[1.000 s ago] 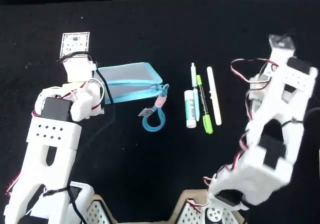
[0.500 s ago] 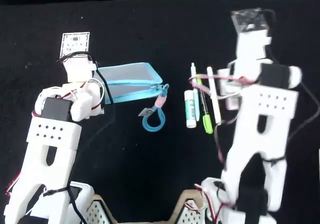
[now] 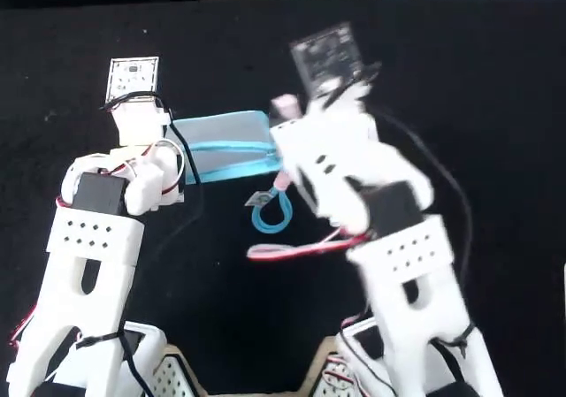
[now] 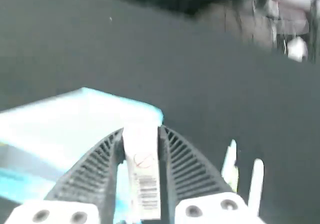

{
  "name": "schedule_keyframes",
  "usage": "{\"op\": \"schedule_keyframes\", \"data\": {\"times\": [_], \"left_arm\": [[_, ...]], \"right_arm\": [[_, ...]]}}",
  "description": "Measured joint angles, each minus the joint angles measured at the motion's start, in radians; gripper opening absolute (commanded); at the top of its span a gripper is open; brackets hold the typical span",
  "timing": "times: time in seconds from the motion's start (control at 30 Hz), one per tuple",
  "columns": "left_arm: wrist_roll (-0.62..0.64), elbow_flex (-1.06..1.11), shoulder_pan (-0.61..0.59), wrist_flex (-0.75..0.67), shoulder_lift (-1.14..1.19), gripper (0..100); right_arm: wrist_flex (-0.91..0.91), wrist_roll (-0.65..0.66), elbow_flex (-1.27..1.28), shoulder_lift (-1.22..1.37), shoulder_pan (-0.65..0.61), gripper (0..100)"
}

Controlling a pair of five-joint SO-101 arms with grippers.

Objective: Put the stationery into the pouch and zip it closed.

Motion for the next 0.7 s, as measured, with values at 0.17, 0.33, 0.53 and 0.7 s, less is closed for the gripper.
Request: {"op": "schedule_keyframes", "data": {"times": [0.17, 0.33, 0.53, 0.7], "left_arm": [[0.0, 0.0, 0.0, 0.0, 0.0, 3], [0.0, 0.0, 0.0, 0.0, 0.0, 3], [0.0, 0.0, 0.0, 0.0, 0.0, 3], [0.0, 0.0, 0.0, 0.0, 0.0, 3]], "right_arm": [[-0.23, -0.002, 0.106, -0.037, -0.13, 1.1], [-0.416, 0.0, 0.224, -0.038, -0.169, 1.1], [-0.545, -0.003, 0.276, -0.043, -0.172, 1.1], [-0.552, -0.003, 0.278, -0.147, -0.172, 1.1]]}}
